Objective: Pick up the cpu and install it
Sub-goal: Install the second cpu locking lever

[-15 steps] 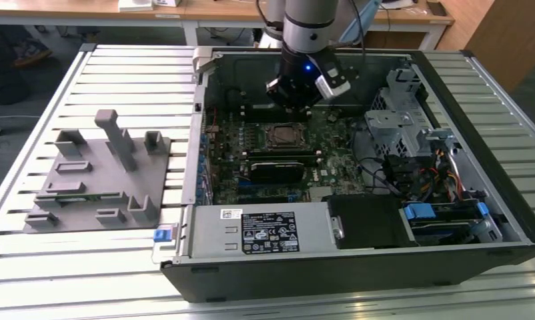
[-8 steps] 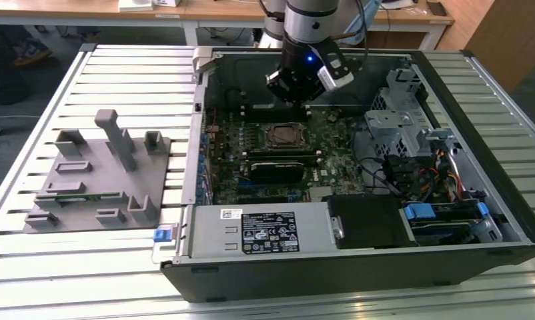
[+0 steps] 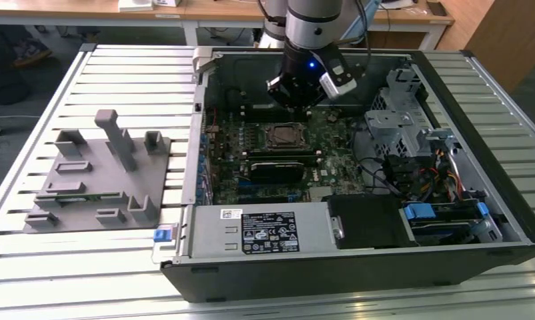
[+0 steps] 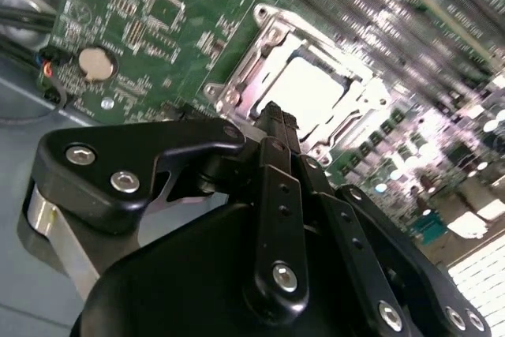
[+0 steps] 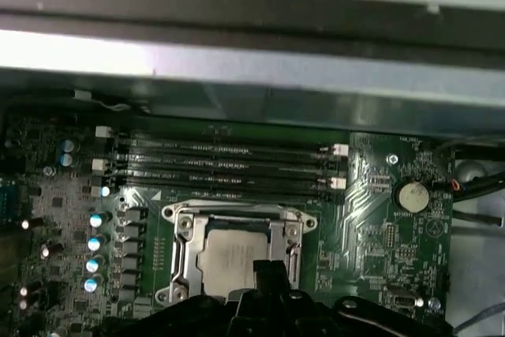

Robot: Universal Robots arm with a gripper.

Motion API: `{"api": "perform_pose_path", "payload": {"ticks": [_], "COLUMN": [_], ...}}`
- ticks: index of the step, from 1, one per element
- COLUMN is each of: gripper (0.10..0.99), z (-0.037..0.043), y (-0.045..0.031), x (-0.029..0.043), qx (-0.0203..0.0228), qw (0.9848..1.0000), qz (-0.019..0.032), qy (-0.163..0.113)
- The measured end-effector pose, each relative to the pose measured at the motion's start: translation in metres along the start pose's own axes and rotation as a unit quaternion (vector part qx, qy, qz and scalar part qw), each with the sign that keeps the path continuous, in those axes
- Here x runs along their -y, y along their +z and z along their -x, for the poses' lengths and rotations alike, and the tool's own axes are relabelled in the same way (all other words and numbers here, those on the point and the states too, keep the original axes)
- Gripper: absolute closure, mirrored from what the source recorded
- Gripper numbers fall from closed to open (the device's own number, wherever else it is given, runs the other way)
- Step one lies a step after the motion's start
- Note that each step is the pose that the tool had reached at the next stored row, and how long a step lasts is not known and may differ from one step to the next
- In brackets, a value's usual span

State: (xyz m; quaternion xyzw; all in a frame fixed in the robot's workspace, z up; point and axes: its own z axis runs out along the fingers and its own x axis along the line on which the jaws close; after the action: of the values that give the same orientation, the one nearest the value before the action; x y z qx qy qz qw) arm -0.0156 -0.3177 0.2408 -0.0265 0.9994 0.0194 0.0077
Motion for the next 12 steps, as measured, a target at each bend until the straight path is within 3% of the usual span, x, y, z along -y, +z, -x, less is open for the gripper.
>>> {"api": "perform_pose_path", "payload": {"ticks": [6, 12], "gripper": [0.98, 0.98], "z": [-0.0008, -0.001], "y": [-0.0007, -0.001], "x": [0.0159, 0.0206], "qx": [-0.0002, -0.0117], "qw": [1.0, 0.9999], "qz": [0.0, 0.0006], "qy": [0.0, 0.0]}}
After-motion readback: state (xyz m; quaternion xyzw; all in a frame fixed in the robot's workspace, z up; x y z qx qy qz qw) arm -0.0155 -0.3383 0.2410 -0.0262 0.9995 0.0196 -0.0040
